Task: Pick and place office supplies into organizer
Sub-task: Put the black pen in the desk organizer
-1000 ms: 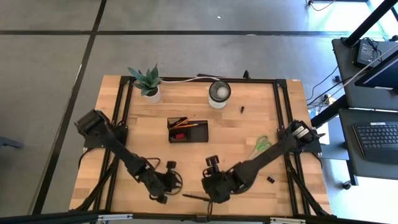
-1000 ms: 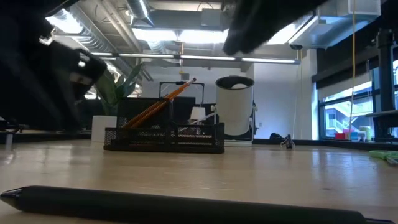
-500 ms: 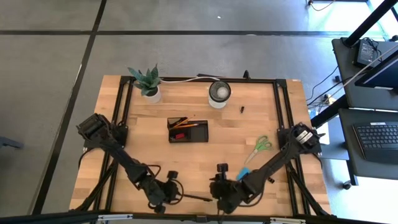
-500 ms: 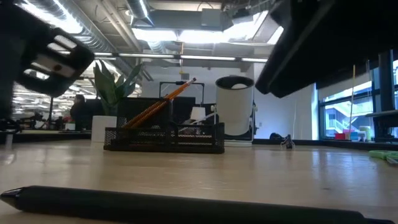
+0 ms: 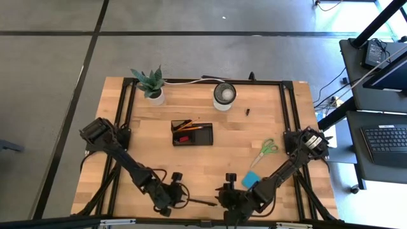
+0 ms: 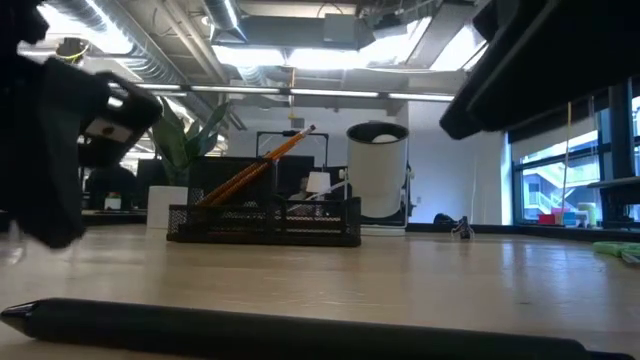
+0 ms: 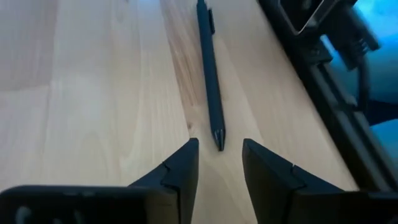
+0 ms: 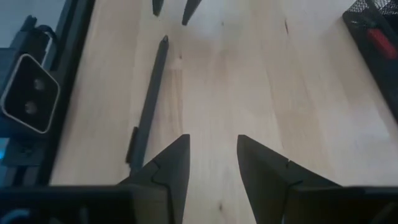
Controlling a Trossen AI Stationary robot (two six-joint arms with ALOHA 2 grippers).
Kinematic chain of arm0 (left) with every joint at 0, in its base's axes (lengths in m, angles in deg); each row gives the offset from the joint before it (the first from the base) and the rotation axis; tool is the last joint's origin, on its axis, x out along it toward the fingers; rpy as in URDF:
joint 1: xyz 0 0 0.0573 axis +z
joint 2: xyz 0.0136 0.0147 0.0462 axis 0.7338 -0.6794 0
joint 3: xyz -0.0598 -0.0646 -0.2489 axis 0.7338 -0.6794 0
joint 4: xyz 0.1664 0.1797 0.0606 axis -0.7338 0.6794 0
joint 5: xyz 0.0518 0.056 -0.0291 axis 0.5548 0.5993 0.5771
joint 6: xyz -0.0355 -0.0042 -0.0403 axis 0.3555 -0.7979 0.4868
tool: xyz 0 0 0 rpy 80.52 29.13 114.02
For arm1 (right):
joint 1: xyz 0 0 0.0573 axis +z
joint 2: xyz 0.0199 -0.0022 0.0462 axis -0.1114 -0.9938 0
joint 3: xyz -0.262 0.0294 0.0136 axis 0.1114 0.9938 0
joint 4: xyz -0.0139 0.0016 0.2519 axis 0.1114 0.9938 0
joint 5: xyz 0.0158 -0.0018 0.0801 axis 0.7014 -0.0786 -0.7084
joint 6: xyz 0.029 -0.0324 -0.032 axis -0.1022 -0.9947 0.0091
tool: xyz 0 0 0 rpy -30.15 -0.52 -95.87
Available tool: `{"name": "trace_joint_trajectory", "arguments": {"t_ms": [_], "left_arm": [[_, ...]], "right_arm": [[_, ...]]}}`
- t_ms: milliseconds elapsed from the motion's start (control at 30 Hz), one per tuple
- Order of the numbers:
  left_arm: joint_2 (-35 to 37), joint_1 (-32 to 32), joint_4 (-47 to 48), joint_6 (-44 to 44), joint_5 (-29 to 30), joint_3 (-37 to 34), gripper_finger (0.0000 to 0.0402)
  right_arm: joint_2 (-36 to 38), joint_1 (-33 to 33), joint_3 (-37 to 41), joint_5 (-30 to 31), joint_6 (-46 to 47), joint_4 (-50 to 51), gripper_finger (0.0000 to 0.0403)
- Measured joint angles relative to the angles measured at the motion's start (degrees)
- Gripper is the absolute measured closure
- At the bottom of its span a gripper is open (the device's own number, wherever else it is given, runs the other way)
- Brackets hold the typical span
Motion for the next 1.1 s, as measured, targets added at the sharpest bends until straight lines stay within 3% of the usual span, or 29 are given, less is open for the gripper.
{"name": "trace_joint_trajectory", "arguments": {"t_ms": [500, 833, 1100], "left_arm": [[-7.1, 0.7, -9.4, 0.5, -0.4, 0.2, 0.0309], [-7.2, 0.8, -8.8, 3.6, 1.0, 0.2, 0.0391], [-7.2, 0.8, -7.7, 6.7, 1.2, 0.1, 0.0400]], "right_arm": [[0.0, 1.3, 0.0, -0.6, 5.5, -0.6, 0.0267], [0.0, 3.7, 0.0, -2.0, 12.0, -0.9, 0.0267], [-1.9, 5.0, -0.1, -3.7, 14.4, -0.9, 0.0267]]}}
